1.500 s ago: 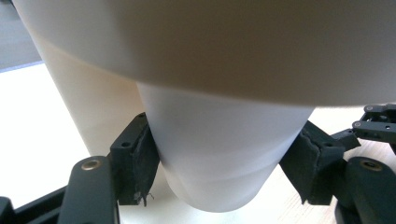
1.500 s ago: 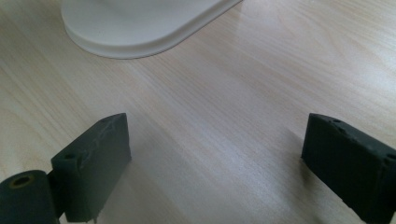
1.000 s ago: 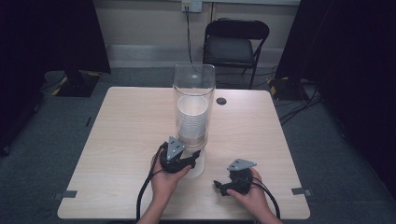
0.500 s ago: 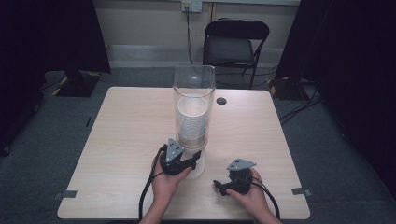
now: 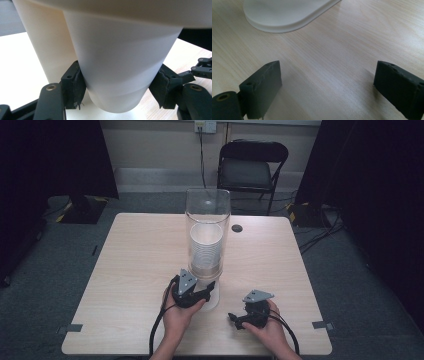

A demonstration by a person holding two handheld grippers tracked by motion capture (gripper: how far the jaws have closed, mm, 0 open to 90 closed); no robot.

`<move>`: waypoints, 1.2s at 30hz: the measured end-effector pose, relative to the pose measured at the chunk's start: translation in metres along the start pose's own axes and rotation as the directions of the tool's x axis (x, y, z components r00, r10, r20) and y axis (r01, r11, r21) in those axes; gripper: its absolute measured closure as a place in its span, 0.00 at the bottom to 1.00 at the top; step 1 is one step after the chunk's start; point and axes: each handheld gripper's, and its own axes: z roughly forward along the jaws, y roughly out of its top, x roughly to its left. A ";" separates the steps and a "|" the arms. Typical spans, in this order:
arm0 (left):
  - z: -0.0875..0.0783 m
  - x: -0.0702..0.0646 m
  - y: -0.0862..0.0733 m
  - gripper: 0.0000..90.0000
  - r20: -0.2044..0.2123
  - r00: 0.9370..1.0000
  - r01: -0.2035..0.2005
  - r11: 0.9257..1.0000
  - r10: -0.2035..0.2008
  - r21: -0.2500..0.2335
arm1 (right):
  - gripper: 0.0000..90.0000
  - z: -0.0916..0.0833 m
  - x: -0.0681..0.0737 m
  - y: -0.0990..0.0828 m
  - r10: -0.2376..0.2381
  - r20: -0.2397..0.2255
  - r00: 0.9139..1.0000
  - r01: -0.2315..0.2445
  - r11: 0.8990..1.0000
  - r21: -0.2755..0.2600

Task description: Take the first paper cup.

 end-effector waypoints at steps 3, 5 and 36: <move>0.000 0.000 -0.001 0.39 0.004 1.000 -0.003 1.000 0.003 -0.012 | 0.08 0.000 0.000 0.000 0.002 -0.001 1.000 -0.002 1.000 -0.001; 0.001 0.000 -0.002 0.39 -0.010 1.000 -0.021 1.000 0.021 -0.013 | 0.08 0.000 0.000 0.000 -0.001 0.000 1.000 0.001 1.000 0.000; 0.003 -0.004 -0.004 0.39 -0.021 1.000 0.013 1.000 -0.014 -0.016 | 0.08 0.000 0.000 0.000 0.000 0.002 1.000 0.000 1.000 0.001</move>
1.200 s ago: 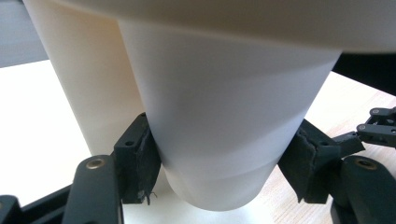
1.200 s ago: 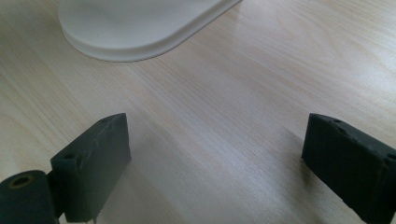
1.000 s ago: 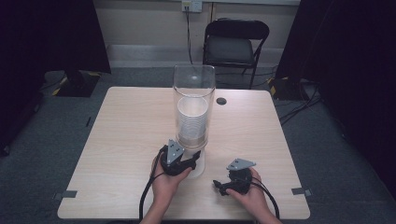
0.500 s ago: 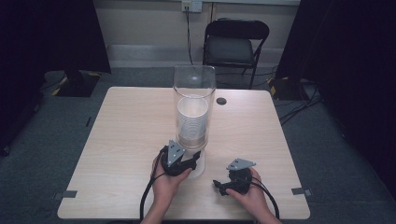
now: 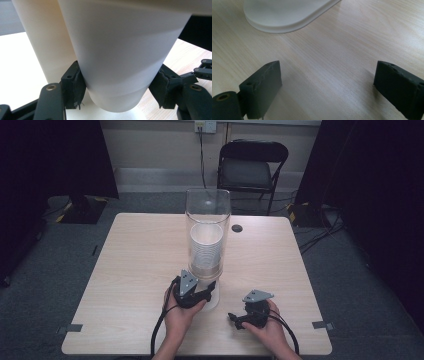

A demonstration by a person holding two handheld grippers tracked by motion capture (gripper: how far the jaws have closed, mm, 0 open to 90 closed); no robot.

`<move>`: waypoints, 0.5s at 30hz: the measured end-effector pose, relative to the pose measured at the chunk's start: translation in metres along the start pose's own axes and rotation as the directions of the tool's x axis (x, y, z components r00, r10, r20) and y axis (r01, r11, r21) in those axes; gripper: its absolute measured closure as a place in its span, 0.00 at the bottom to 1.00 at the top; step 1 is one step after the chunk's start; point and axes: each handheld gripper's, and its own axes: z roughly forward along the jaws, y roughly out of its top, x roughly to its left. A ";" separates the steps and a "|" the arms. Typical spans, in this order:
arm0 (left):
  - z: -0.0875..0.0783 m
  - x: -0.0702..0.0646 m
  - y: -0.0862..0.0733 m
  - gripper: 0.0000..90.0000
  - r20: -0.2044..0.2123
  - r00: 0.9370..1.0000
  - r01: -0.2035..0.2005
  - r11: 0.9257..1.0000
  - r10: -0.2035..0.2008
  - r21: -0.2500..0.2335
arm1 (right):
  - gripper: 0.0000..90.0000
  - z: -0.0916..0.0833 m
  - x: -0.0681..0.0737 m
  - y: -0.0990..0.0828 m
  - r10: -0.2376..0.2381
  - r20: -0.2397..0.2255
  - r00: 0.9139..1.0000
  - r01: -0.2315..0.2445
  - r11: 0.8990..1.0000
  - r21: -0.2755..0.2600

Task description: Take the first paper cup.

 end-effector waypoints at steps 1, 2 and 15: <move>0.000 0.000 -0.001 0.39 -0.001 1.000 -0.004 1.000 0.004 -0.004 | 0.08 0.000 0.000 0.000 0.000 0.000 1.000 0.000 1.000 0.000; 0.000 -0.001 -0.001 0.39 -0.010 1.000 -0.006 1.000 0.006 -0.002 | 0.08 0.000 0.000 0.000 0.000 0.001 1.000 0.000 1.000 0.000; 0.005 -0.004 -0.042 0.40 0.056 0.996 -0.079 0.981 0.070 0.176 | 0.08 0.000 0.000 0.001 0.002 0.004 1.000 -0.002 1.000 0.005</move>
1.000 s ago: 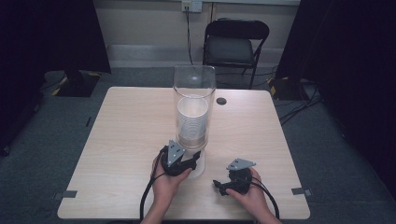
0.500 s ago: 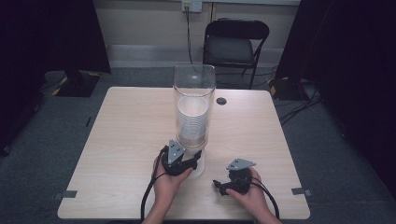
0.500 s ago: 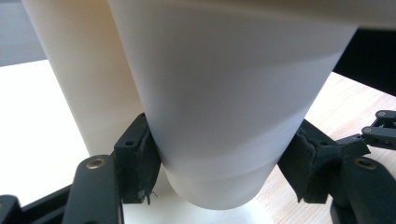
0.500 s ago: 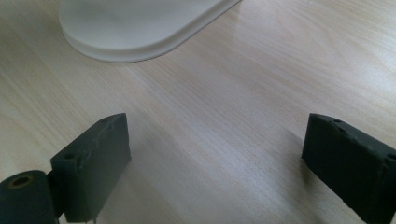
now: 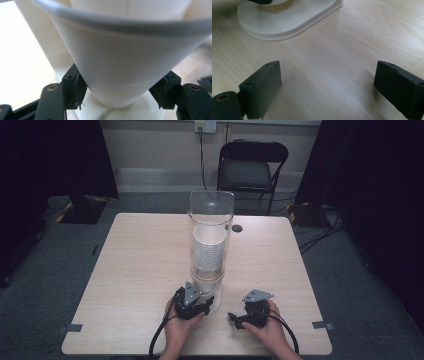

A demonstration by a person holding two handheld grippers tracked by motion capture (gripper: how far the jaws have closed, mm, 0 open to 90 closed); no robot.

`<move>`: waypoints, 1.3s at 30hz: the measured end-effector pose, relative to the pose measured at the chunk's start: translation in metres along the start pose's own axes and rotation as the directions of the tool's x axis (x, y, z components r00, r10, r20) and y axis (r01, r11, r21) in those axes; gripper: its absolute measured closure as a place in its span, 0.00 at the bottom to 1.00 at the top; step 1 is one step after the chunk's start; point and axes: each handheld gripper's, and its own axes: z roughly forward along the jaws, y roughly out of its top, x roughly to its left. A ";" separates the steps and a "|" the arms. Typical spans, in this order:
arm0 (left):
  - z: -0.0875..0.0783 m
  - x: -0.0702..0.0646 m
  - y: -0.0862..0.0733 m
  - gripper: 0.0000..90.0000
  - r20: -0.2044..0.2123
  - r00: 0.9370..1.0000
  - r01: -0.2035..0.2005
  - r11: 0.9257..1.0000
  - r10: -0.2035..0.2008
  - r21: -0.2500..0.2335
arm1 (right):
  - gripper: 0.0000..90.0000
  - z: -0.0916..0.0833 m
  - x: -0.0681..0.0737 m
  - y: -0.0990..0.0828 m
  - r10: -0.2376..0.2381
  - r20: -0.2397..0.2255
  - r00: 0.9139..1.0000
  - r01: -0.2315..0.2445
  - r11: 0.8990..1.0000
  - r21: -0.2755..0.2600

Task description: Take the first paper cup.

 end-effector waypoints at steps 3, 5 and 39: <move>-0.004 0.002 -0.004 0.39 0.009 1.000 -0.005 0.999 0.004 0.038 | 0.08 0.000 0.000 0.000 0.005 -0.003 1.000 -0.005 1.000 0.000; -0.006 0.001 -0.005 0.38 0.020 1.000 -0.019 0.999 0.018 0.045 | 0.08 0.001 0.000 0.001 -0.002 -0.006 1.000 0.002 1.000 -0.001; -0.054 0.031 -0.025 0.39 0.056 0.998 -0.004 0.992 -0.003 0.127 | 0.08 0.001 0.000 0.001 -0.003 -0.008 1.000 0.003 1.000 -0.005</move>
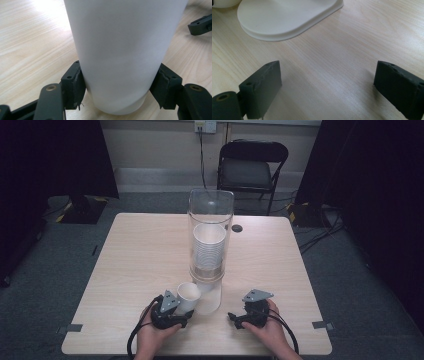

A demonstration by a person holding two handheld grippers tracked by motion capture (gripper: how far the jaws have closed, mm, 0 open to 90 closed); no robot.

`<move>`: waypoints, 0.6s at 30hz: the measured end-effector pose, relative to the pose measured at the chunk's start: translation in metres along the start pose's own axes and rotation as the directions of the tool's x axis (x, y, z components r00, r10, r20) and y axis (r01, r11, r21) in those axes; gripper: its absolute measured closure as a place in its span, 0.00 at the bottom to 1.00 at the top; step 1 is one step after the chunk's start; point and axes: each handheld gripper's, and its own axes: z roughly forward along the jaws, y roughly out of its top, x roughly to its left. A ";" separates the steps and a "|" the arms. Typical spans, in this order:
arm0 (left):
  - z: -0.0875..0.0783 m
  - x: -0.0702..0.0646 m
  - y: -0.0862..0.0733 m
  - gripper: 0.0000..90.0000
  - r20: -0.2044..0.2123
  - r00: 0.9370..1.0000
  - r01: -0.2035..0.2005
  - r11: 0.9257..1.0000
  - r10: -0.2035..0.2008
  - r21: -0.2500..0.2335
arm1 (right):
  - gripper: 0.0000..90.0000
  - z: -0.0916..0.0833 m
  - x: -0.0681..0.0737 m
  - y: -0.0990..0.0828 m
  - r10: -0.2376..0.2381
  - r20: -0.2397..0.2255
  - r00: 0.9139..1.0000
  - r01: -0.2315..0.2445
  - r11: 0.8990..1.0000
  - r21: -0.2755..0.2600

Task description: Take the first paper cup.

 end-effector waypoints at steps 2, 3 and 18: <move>-0.001 0.003 0.000 0.39 -0.005 1.000 -0.013 1.000 0.013 0.001 | 0.08 0.000 0.000 0.000 -0.003 0.000 1.000 0.003 1.000 -0.001; -0.002 0.004 -0.001 0.39 -0.010 1.000 -0.005 1.000 0.005 -0.004 | 0.08 0.000 0.000 0.000 -0.001 0.000 1.000 0.001 1.000 0.000; -0.003 0.022 -0.013 0.37 -0.036 0.998 0.044 0.999 -0.044 -0.005 | 0.08 0.000 0.000 0.000 0.001 0.000 1.000 -0.001 1.000 -0.001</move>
